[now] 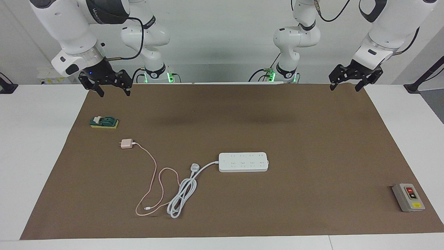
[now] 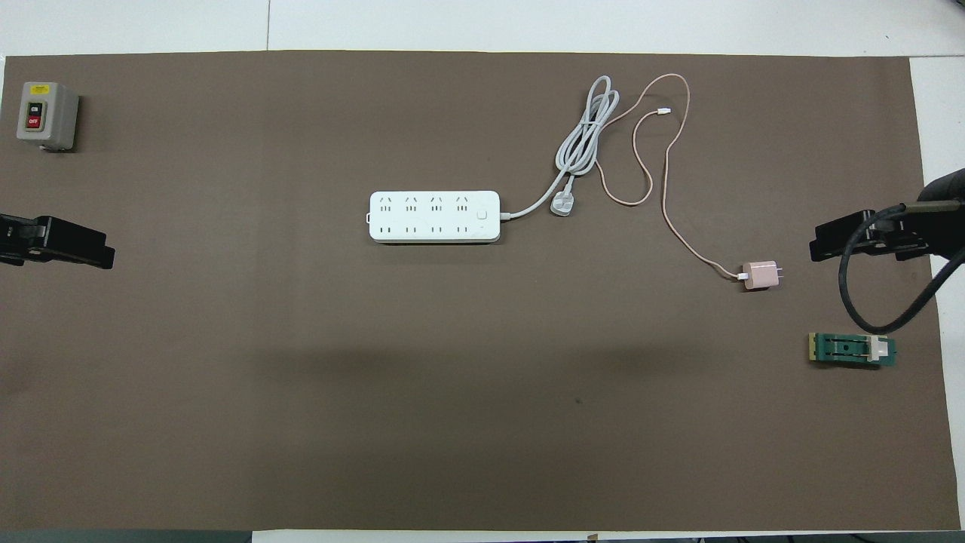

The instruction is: Plug charger into power strip

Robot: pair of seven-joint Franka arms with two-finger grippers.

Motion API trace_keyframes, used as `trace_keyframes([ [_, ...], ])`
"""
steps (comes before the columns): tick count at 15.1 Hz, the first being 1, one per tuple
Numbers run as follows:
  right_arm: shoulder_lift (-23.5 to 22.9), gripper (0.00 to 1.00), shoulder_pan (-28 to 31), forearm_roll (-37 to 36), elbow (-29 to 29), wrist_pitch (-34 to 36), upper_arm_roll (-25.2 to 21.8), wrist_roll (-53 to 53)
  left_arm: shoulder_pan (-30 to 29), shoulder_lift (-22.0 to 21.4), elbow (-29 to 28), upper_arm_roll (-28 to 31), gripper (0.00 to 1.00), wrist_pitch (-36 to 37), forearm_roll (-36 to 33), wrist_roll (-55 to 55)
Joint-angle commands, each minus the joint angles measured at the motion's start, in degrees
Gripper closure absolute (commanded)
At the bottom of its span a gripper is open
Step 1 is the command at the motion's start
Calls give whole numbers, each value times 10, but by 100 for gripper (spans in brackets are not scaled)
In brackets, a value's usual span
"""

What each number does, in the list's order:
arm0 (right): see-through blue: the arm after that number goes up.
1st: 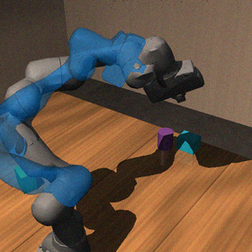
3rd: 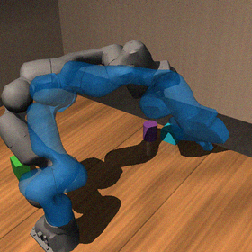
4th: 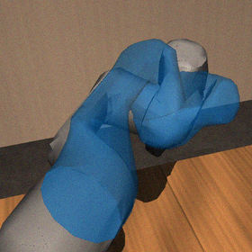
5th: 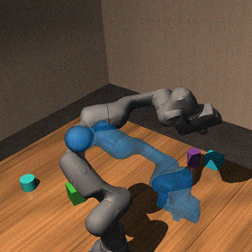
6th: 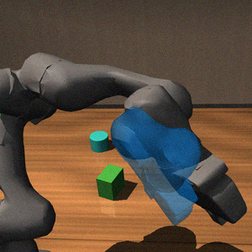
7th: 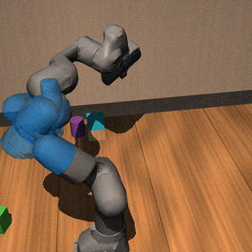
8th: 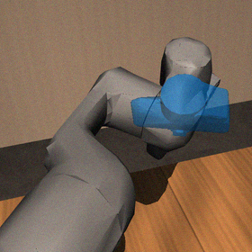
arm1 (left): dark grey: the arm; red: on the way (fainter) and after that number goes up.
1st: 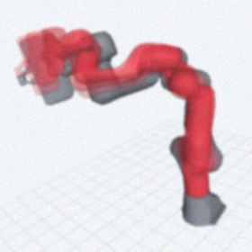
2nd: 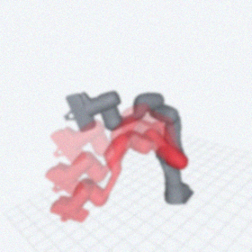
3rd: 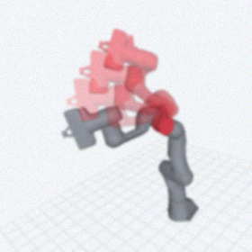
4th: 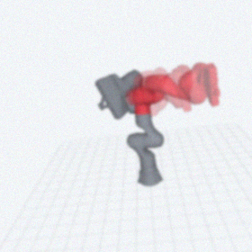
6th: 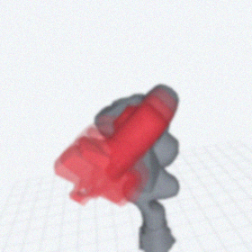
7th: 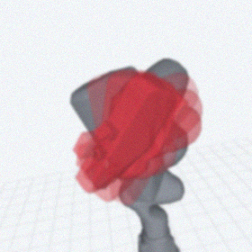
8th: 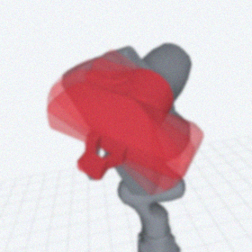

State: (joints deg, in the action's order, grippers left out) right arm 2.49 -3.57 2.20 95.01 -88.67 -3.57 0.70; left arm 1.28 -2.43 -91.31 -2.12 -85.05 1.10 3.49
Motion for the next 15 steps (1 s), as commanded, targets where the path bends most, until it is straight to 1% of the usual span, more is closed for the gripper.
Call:
trace_keyframes([
  [1,2,0,1,-6,3,-8,2,-12,4,-18,-23,4,0,-14,6,7],
  [5,2,0,1,-7,4,-7,2,-13,4,-18,-22,4,0,-14,6,7],
  [9,8,0,0,-7,18,-6,7,-13,4,-18,-22,4,0,-15,6,7],
  [11,8,0,1,-8,25,-22,10,-23,7,-18,-23,4,0,-15,6,7],
  [13,8,0,1,-8,32,-37,9,-63,9,-18,-23,4,0,-15,6,7],
  [15,8,0,3,-10,33,-40,8,-60,16,-18,-23,4,0,-14,6,2],
])
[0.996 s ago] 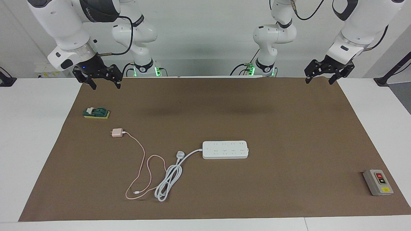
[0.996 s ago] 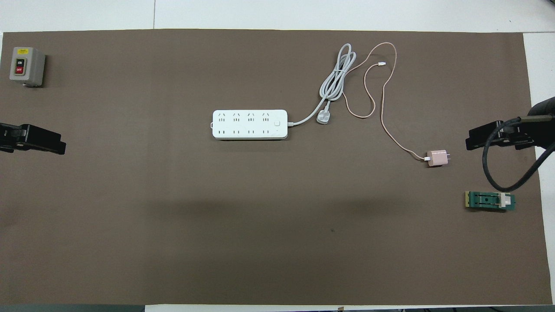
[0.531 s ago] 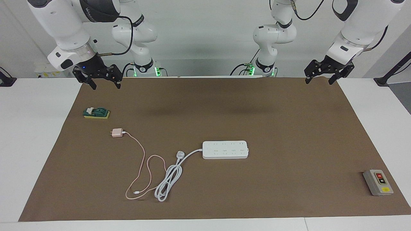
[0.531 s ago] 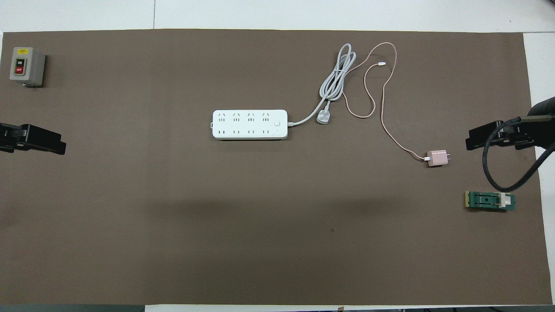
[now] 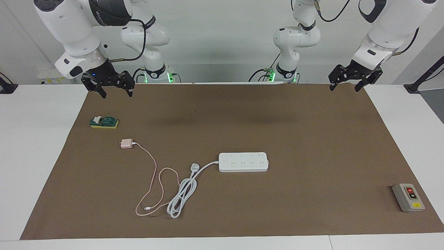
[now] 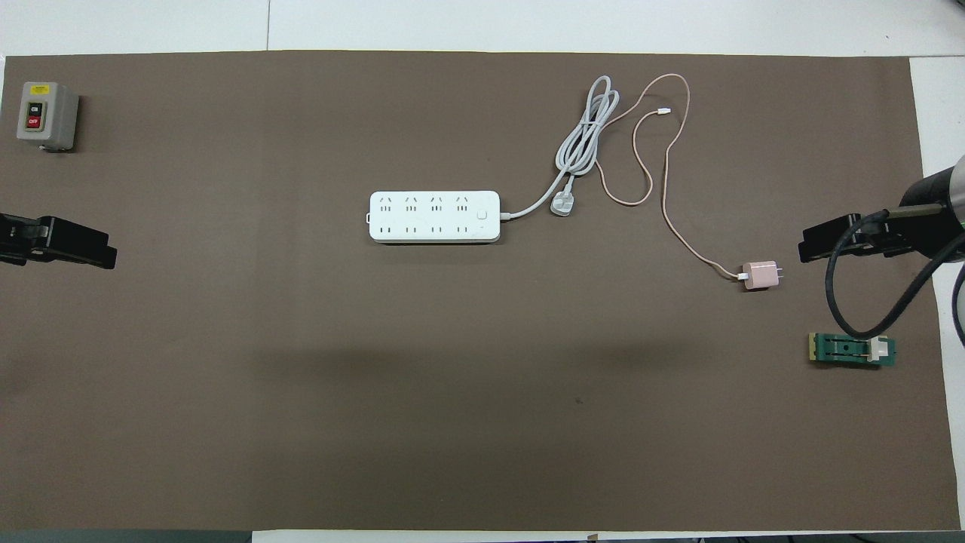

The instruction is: Plug charger into power strip

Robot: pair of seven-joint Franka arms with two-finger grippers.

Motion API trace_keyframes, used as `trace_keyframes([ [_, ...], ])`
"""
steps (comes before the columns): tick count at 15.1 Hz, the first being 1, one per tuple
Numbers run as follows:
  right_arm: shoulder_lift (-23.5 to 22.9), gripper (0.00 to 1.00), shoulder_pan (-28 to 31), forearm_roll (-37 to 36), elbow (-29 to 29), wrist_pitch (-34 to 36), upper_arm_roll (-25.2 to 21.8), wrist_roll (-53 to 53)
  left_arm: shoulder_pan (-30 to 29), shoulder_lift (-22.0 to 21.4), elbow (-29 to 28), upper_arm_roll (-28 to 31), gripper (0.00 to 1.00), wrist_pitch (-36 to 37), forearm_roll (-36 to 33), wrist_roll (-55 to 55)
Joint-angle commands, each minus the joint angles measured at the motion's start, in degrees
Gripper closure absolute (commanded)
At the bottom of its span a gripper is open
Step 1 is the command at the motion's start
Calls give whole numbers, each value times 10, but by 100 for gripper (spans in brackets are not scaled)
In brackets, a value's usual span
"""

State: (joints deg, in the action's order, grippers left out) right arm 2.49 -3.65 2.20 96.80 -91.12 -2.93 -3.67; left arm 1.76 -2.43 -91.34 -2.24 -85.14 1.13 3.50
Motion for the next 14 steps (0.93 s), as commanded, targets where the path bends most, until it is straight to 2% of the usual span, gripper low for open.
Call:
trace_keyframes([
  [1,6,0,6,-10,10,-15,1,-17,12,-18,-23,5,0,-13,5,0],
  [7,9,0,7,-5,19,-19,-6,-4,20,-28,-43,5,0,-25,5,-26],
  [8,12,0,8,5,34,-22,-18,35,20,-29,-46,5,0,-32,5,-40],
  [10,27,0,13,33,62,-31,-22,181,20,-33,-53,5,0,-34,5,-44],
  [14,19,0,7,46,66,-42,-22,374,20,-33,-59,4,0,-39,5,-44],
])
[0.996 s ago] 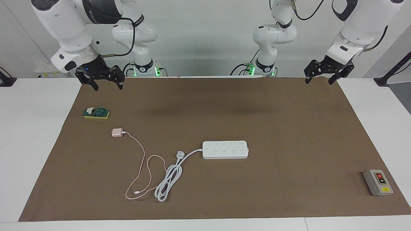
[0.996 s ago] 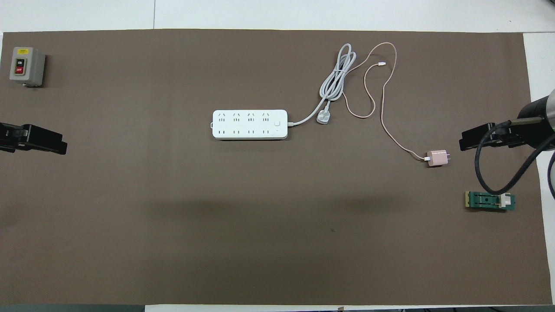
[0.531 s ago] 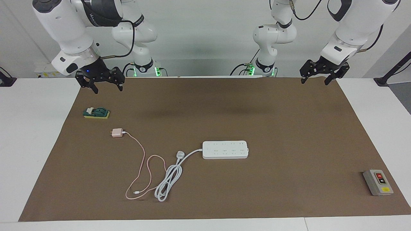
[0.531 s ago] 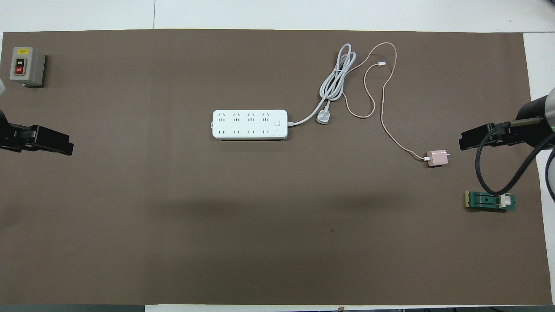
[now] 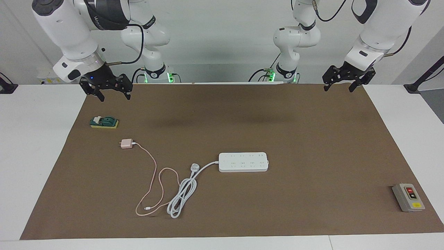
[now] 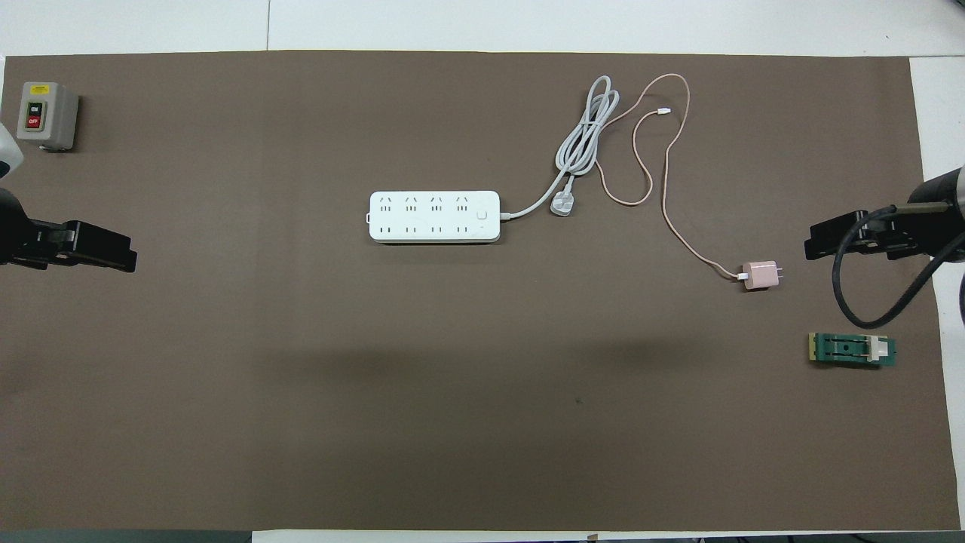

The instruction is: Plug charger into power strip

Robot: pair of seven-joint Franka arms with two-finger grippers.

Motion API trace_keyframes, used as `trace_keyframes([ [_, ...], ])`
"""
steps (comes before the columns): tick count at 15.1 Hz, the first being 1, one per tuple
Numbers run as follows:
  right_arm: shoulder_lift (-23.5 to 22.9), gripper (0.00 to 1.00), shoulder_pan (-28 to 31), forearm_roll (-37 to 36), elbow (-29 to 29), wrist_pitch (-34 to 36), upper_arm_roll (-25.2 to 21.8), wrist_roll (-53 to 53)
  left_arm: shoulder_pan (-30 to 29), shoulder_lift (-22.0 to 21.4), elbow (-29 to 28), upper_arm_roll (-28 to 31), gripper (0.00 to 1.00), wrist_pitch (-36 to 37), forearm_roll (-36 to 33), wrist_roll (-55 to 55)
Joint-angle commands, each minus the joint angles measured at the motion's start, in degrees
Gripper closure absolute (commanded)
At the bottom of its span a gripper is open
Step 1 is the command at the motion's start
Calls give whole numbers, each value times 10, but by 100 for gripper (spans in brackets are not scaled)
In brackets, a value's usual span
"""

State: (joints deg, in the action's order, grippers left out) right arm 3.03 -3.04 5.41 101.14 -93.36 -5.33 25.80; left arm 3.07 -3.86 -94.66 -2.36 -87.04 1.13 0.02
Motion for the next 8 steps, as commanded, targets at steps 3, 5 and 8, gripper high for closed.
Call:
trace_keyframes([
  [3,-8,0,22,76,23,-20,1,138,8,-21,-29,6,0,-34,5,-9],
  [5,-38,0,30,99,18,-15,-2,163,8,-21,-30,5,0,-36,5,-9],
  [8,-81,0,47,103,14,-18,-2,166,15,-23,-45,4,0,-56,5,-3],
])
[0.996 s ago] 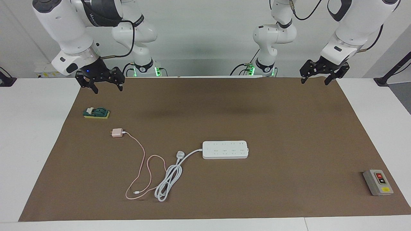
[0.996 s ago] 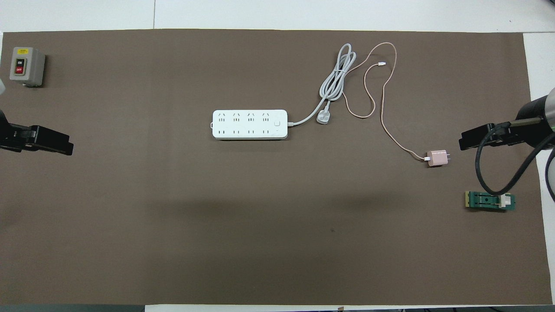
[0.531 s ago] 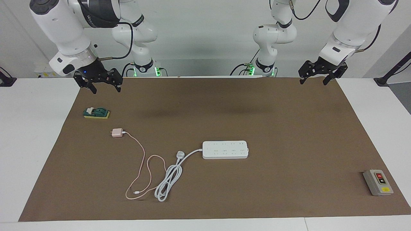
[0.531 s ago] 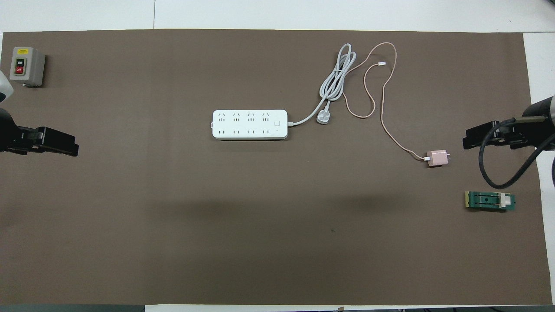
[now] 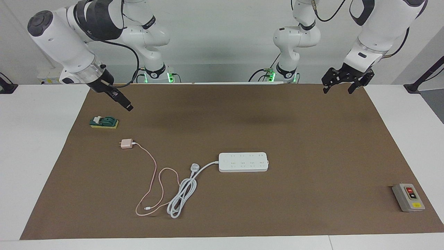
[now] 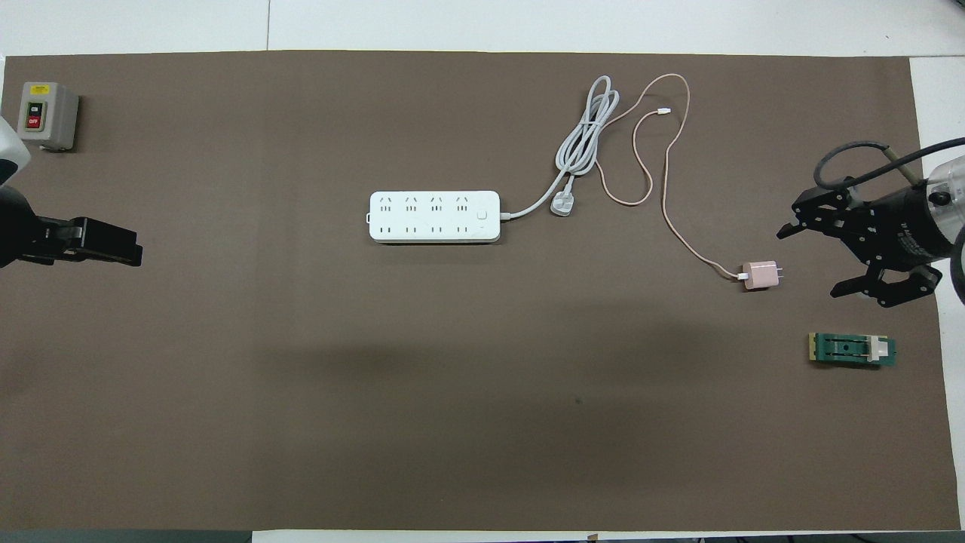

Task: Plug charger into power strip
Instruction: 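Reach the left gripper to the power strip while the right gripper reaches the plug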

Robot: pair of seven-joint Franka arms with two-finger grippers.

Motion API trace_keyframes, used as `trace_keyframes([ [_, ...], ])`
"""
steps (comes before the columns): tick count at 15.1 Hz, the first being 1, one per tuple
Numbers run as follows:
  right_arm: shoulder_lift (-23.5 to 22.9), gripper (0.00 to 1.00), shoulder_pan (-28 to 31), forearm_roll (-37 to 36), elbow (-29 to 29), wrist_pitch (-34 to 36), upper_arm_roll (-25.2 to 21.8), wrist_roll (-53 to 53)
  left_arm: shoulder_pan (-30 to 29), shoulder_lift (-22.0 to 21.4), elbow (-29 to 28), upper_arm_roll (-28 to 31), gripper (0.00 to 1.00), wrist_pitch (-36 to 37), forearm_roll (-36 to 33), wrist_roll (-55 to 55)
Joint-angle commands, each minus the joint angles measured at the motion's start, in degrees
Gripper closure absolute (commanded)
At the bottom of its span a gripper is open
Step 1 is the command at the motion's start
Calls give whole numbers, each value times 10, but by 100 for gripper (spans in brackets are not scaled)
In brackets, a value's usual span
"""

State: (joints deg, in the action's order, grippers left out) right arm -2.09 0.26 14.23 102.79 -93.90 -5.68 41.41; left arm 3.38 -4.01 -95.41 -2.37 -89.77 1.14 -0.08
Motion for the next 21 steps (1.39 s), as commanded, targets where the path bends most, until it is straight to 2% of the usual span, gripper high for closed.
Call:
trace_keyframes([
  [1,-46,0,18,33,-5,-15,1,10,13,-28,-49,4,0,-53,5,-2],
  [3,-69,0,42,86,-12,-12,-1,11,13,-50,-122,4,0,-192,5,0],
  [4,-80,0,42,88,-20,-14,-2,11,15,-56,-157,4,0,-256,5,-3],
  [5,-92,0,42,92,-29,-15,-2,11,15,-57,-172,4,0,-269,5,-1],
  [9,-128,0,55,141,-36,-35,-2,39,17,-57,-206,3,0,-267,8,2],
  [11,-132,0,68,163,-30,-36,-3,51,23,-57,-213,3,0,-266,47,-4],
  [13,-149,0,80,166,-29,-41,-3,62,23,-56,-213,2,0,-264,58,-7],
  [16,-186,0,121,206,-23,-43,-2,63,19,-53,-224,3,0,-246,137,11],
  [21,-220,0,132,244,-18,-46,-2,63,18,-3,-217,2,0,-232,298,75],
])
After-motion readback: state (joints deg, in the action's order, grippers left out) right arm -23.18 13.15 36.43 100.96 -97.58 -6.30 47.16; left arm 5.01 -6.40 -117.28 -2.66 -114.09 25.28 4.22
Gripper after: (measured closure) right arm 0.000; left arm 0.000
